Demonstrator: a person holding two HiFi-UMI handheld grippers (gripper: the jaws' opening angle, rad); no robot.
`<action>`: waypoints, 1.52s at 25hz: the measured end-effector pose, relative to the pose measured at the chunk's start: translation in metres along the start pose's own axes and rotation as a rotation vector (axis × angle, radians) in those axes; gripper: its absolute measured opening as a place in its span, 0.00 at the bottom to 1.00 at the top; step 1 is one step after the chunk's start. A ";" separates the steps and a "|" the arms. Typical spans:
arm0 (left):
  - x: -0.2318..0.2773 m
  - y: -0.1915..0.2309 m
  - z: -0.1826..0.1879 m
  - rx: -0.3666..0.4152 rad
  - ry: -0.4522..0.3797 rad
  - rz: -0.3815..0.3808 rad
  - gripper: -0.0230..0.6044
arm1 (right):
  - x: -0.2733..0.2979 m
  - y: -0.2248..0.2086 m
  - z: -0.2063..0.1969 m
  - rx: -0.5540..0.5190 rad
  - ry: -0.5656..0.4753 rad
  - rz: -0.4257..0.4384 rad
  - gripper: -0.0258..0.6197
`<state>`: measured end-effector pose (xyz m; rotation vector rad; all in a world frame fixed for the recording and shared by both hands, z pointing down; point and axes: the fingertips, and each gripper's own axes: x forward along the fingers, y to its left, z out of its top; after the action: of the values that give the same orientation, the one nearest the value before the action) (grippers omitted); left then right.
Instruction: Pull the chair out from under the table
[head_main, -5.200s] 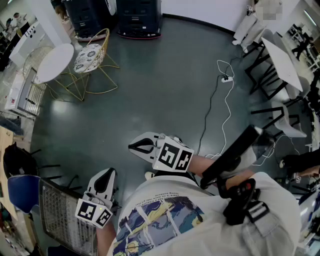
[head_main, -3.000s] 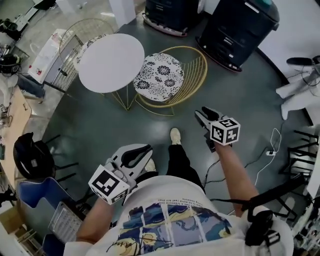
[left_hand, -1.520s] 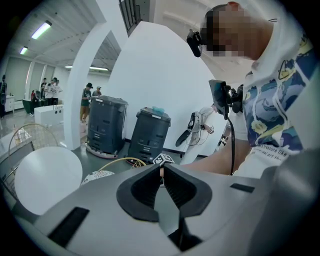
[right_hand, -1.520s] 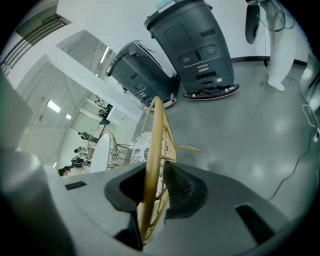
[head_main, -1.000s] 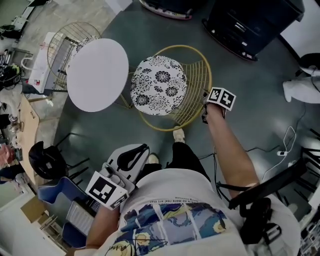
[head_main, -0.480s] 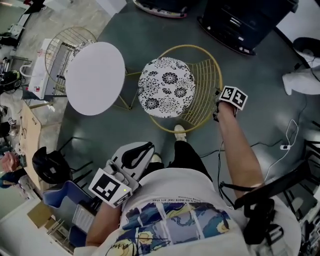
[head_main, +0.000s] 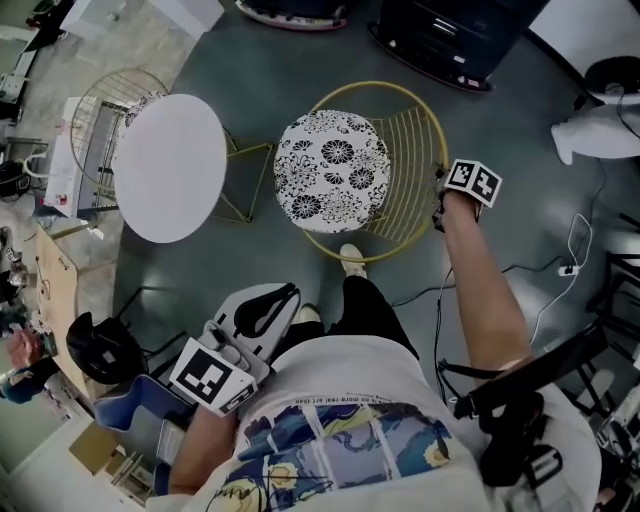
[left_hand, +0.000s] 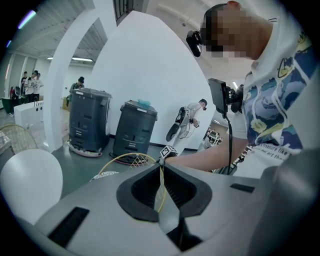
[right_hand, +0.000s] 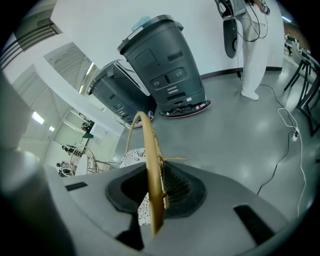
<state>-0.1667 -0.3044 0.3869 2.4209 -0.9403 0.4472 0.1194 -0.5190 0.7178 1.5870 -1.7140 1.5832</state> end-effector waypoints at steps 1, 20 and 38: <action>0.002 -0.001 0.000 0.001 0.004 -0.005 0.07 | -0.001 -0.003 0.003 0.000 -0.003 -0.003 0.14; 0.036 -0.018 0.007 0.040 0.052 -0.052 0.07 | -0.037 -0.119 0.065 0.064 -0.078 -0.059 0.14; 0.021 -0.040 -0.010 0.042 0.042 -0.045 0.07 | -0.058 -0.149 0.062 0.107 -0.144 -0.036 0.16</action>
<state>-0.1252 -0.2845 0.3914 2.4554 -0.8648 0.5045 0.2900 -0.5088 0.7230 1.8132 -1.6861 1.6032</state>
